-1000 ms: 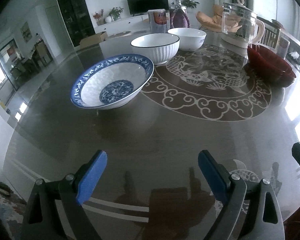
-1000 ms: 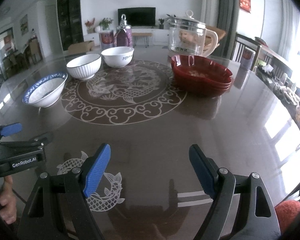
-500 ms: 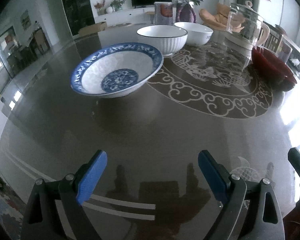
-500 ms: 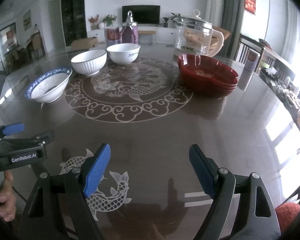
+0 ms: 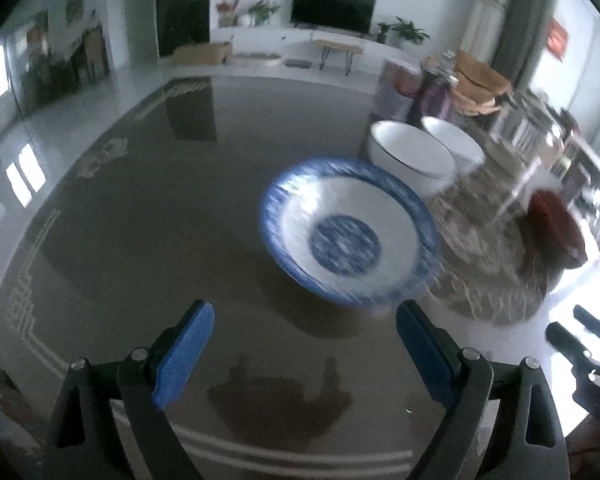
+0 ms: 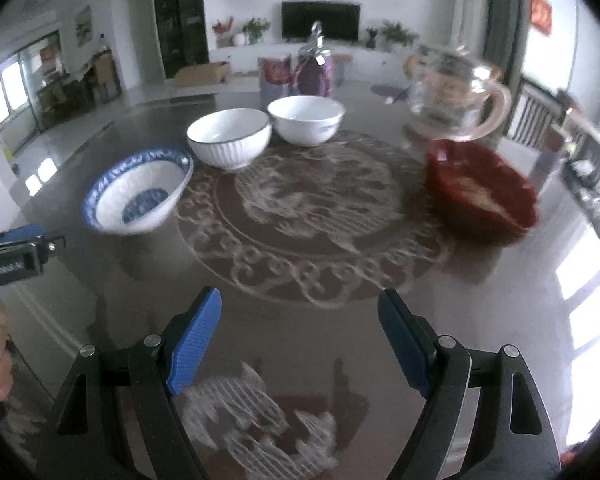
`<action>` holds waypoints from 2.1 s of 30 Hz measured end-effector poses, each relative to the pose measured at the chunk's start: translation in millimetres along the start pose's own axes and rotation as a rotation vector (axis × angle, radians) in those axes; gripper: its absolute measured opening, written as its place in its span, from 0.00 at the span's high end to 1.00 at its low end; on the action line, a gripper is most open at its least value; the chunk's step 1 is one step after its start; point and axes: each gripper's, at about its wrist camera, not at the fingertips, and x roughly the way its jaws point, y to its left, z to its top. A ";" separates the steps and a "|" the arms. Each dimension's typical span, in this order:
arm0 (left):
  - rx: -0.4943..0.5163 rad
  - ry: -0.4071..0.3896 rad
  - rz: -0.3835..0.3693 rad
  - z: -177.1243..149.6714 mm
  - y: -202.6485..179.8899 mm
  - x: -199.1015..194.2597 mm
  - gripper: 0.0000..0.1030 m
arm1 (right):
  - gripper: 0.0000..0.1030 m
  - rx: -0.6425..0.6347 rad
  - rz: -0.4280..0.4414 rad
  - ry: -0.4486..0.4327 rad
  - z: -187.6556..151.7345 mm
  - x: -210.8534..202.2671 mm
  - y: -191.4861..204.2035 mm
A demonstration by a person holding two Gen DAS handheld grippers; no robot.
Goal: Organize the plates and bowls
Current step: 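Close the left tool on the rim of the blue-and-white bowl, then carry the blue-and-white bowl onto the dragon mat and release it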
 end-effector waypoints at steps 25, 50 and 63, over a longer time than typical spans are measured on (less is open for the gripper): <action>-0.016 0.166 -0.007 63.4 25.8 100.8 0.61 | 0.67 0.145 0.266 0.289 91.4 150.5 68.4; 0.152 0.121 -0.230 18.4 -129.7 46.9 0.82 | 0.88 0.221 0.118 0.069 44.0 26.1 -39.9; 0.254 0.163 -0.236 -0.2 -202.3 91.6 0.81 | 0.88 0.350 0.015 0.080 -5.2 33.9 -120.1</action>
